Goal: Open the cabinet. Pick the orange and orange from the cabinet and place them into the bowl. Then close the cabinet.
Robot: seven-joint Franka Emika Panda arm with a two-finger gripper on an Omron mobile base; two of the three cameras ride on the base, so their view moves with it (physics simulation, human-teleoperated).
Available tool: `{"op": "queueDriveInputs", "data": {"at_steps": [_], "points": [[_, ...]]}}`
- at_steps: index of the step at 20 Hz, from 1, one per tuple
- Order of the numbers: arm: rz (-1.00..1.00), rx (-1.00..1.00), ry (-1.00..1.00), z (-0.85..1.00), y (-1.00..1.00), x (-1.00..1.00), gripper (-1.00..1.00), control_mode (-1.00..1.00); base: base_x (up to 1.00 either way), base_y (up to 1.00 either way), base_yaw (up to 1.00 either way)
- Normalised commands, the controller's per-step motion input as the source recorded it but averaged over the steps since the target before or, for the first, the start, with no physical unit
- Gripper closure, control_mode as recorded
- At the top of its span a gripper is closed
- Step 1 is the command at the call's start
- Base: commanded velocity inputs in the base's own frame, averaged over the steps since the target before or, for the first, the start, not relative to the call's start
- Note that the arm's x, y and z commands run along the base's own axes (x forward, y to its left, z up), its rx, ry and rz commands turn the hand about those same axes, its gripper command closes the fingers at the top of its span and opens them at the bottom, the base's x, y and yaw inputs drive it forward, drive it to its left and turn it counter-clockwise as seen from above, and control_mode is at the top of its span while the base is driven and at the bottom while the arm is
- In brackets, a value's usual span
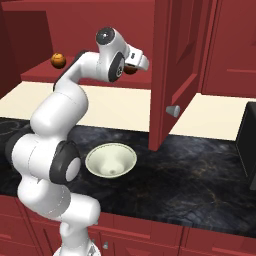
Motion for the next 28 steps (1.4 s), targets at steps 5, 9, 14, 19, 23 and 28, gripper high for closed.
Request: {"op": "queueDriveInputs", "data": {"at_steps": [5,9,14,19,23,28], "points": [[0.00,0.00,0.00,-0.24,0.00,0.00,1.00,-1.00,0.00,0.00,0.00],[0.00,0.00,0.00,-0.04,0.00,0.00,1.00,-1.00,0.00,0.00,0.00],[0.00,0.00,0.00,0.00,0.00,0.00,1.00,-1.00,0.00,0.00,0.00],[0.00,0.00,0.00,0.00,0.01,-0.14,1.00,-1.00,0.00,0.00,0.00],[0.00,0.00,-0.01,0.03,0.00,-0.57,1.00,-1.00,0.00,0.00,0.00],[0.00,0.00,0.00,0.00,0.00,-0.91,1.00,-1.00,0.00,0.00,0.00]]}}
